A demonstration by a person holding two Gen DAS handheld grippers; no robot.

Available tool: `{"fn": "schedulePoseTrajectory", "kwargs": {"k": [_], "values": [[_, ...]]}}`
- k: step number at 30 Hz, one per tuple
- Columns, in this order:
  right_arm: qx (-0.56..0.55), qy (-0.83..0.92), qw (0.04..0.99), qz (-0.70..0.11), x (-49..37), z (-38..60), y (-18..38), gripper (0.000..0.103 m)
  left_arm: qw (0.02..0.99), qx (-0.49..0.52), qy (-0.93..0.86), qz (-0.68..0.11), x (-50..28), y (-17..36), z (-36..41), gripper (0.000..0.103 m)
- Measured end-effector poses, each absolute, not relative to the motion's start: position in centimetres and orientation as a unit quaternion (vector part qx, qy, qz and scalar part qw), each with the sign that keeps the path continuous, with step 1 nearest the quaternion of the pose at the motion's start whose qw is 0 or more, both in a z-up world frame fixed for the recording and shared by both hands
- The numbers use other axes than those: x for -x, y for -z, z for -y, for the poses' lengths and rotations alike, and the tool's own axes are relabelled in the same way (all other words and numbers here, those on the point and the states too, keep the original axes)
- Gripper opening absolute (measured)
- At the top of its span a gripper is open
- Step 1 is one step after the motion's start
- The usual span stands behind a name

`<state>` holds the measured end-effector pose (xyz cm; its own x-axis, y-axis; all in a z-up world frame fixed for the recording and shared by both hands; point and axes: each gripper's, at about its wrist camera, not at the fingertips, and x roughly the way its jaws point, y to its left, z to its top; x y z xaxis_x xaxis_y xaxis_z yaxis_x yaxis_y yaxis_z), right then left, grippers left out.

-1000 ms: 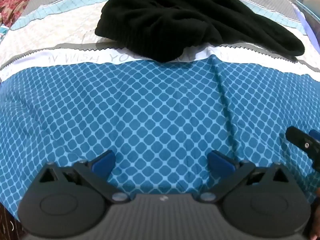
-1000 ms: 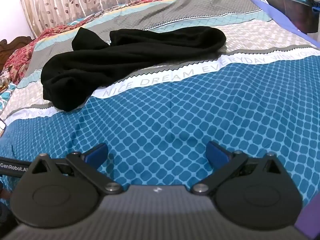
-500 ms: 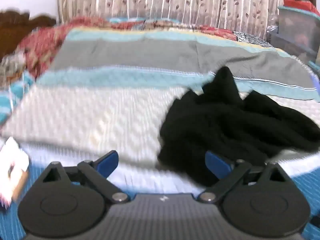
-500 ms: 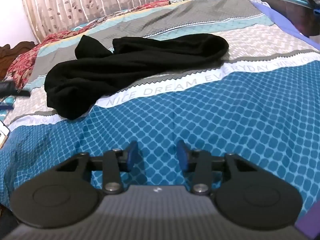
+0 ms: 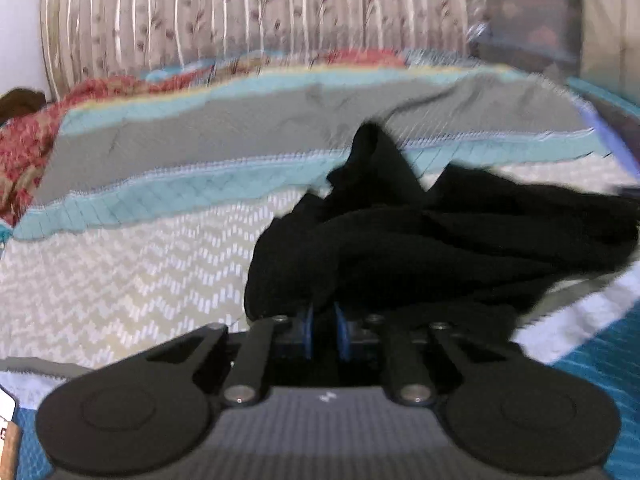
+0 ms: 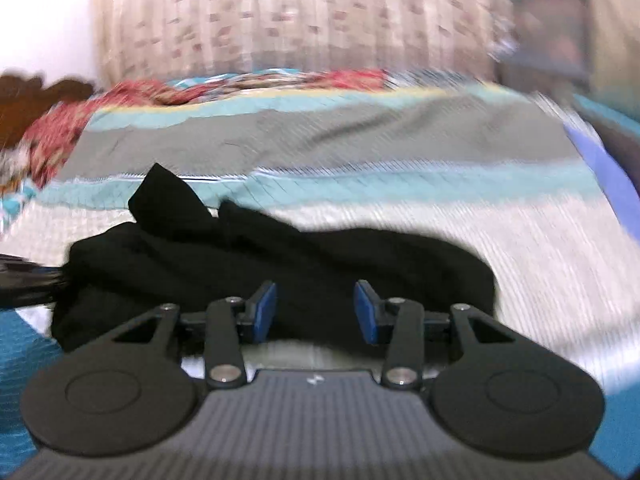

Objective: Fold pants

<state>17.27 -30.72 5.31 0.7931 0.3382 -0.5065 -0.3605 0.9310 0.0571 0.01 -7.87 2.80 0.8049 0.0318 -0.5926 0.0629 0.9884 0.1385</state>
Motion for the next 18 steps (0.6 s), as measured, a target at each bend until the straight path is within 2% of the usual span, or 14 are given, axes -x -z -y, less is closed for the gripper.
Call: {"fn": "schedulePoseTrajectory", "kwargs": {"k": [3,4,6,7,8,13,18], "values": [[0.05,-0.206,0.937,-0.277,-21.7,28.0,-4.5,0.06,0.957,-0.077,0.037,-0.278,7.0,-4.4,9.3,0.006],[0.065,-0.214,0.931,-0.29,-23.1,27.2,-4.0,0.062,0.959,-0.093,0.043,-0.263,9.6,-4.9,10.3,0.006],[0.092,-0.21,0.922,-0.312,-24.8,25.7,-2.9,0.058,0.961,-0.119,0.047,-0.244,12.2,-6.9,10.5,0.006],[0.099,-0.209,0.916,-0.327,-25.5,25.6,-2.3,0.03,0.962,-0.141,0.047,-0.23,14.0,-8.3,10.7,0.006],[0.097,-0.205,0.915,-0.335,-26.0,25.5,-2.3,0.009,0.962,-0.157,0.045,-0.221,14.7,-9.3,10.5,0.006],[-0.041,-0.12,0.961,-0.247,-23.6,34.2,-7.9,0.008,0.945,-0.257,0.038,-0.197,13.5,-11.7,9.2,0.006],[-0.132,0.005,0.973,-0.191,-19.1,46.6,-11.5,0.008,0.932,-0.256,0.056,-0.249,13.1,-8.7,10.9,0.006]]}}
